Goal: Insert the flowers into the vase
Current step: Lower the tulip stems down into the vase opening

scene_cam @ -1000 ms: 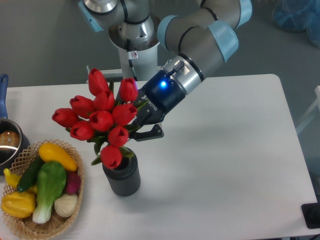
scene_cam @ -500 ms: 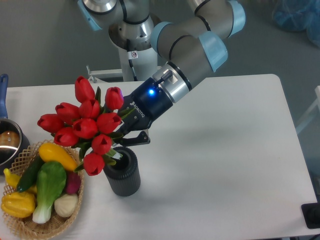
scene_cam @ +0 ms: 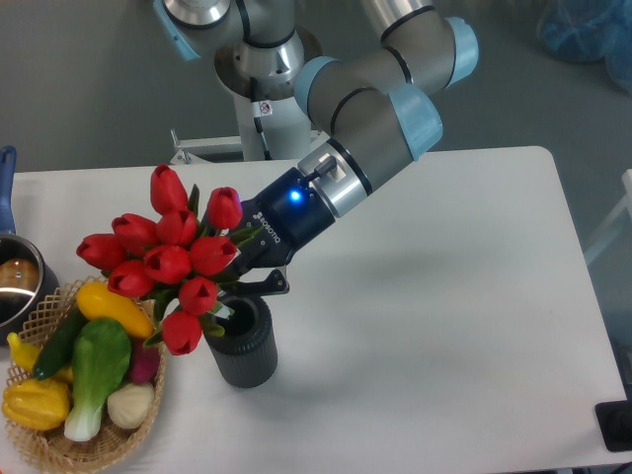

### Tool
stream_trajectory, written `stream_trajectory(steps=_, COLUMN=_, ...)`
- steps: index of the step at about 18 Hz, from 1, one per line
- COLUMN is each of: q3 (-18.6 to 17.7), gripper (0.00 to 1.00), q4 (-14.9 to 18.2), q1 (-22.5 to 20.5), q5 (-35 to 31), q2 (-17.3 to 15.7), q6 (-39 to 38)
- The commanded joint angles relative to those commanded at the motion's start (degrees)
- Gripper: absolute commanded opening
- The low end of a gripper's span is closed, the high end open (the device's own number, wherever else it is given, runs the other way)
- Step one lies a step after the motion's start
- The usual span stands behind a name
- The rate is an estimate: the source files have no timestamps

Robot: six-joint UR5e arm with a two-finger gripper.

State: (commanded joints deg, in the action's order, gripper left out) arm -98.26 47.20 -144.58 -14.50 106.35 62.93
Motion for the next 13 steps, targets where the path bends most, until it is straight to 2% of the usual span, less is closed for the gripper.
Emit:
stream_trajectory(steps=8, q3=-1.1, gripper=0.03, q4=0.0, q1=0.0, q5=0.1, q2=1.7, q6=2.6)
stream_trajectory(steps=13, q3=-4.2, gripper=0.03, q4=0.0, q1=-0.4, q5=0.3, q2=1.7, q6=6.7)
